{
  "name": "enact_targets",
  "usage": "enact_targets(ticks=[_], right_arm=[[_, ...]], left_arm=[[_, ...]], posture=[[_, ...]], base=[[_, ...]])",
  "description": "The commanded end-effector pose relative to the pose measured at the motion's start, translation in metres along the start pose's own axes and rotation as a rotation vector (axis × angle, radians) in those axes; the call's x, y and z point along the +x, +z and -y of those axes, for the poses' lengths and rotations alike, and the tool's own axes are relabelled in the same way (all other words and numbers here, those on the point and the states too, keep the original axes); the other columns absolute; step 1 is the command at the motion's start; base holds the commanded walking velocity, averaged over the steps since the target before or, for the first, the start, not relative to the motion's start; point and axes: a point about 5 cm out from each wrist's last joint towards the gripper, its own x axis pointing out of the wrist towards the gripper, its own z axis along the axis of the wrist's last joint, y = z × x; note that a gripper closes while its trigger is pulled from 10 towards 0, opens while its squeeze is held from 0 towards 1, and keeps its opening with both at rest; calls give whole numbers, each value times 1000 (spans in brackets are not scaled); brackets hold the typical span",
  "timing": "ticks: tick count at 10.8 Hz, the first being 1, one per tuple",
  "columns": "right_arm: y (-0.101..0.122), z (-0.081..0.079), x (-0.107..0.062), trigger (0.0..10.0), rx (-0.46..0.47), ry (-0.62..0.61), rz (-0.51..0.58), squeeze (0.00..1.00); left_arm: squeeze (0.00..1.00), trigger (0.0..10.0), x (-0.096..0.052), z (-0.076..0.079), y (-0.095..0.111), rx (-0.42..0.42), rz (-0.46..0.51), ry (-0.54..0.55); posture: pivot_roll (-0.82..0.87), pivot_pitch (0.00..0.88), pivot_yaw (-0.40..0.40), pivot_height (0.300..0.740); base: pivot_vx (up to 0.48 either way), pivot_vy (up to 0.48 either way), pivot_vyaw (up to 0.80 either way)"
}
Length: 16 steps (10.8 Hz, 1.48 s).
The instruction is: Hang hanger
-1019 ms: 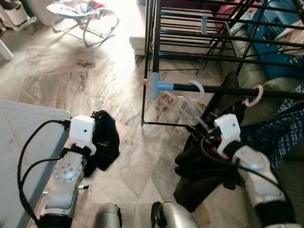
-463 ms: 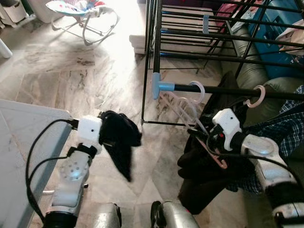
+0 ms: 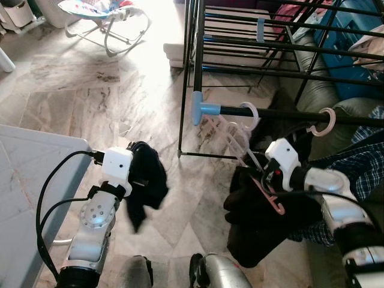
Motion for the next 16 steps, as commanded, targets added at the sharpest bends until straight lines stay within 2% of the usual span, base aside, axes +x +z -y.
enact_targets(ticks=[1, 2, 3, 4, 6, 7, 8, 9, 10, 11, 12, 16], right_arm=[[2, 4, -3, 0, -24, 14, -8, 0], [5, 8, -2, 0, -44, 9, -9, 0], [8, 13, -2, 6431, -61, 2, -13, 0], [10, 12, -1, 10000, -82, 31, -16, 0], [11, 12, -2, 10000, -93, 82, -26, 0], [12, 12, -4, 10000, -79, 133, -36, 1000], [12, 15, -5, 10000, -102, 139, -59, 1000], [8, 15, -6, 10000, -88, 168, -87, 592], [6, 15, -8, 10000, -86, 179, -105, 0], [7, 19, -8, 7255, -85, 155, -108, 0], [8, 21, -9, 0, -87, 149, -103, 0], [13, 29, -10, 0, -91, 114, -95, 0]], left_arm=[[0, 10000, 2, 1, 4, 13, 23, 2], [0, 10000, 2, 4, 4, 12, 23, -2], [0, 10000, 3, 5, 4, 13, 24, -6], [0, 10000, 3, 5, 4, 12, 25, -6], [0, 10000, 3, 5, 3, 13, 23, -7], [0, 10000, 4, 6, 3, 13, 23, -8], [0, 10000, 4, 6, 3, 13, 23, -8], [0, 10000, 4, 6, 3, 13, 24, -4], [0, 10000, 4, 6, 3, 14, 23, -3], [0, 10000, 4, 6, 3, 15, 22, -4], [0, 10000, 4, 6, 3, 16, 21, -5], [0, 10000, 5, 8, 2, 18, 20, -13]], posture=[[28, 159, -83, 740], [29, 157, -84, 740], [30, 155, -86, 740], [30, 154, -87, 740], [31, 154, -89, 740], [31, 152, -90, 740], [31, 149, -92, 740], [32, 149, -93, 740], [32, 149, -93, 740], [31, 149, -92, 740], [31, 149, -92, 740], [23, 151, -87, 740]], base=[[0, 0, 0], [0, 0, 0], [0, 0, 0], [0, 0, 0], [0, 0, 0], [0, 0, 0], [0, 0, 0], [0, 0, 0], [0, 0, 0], [0, 0, 0], [0, 0, 0], [0, 0, 0]])
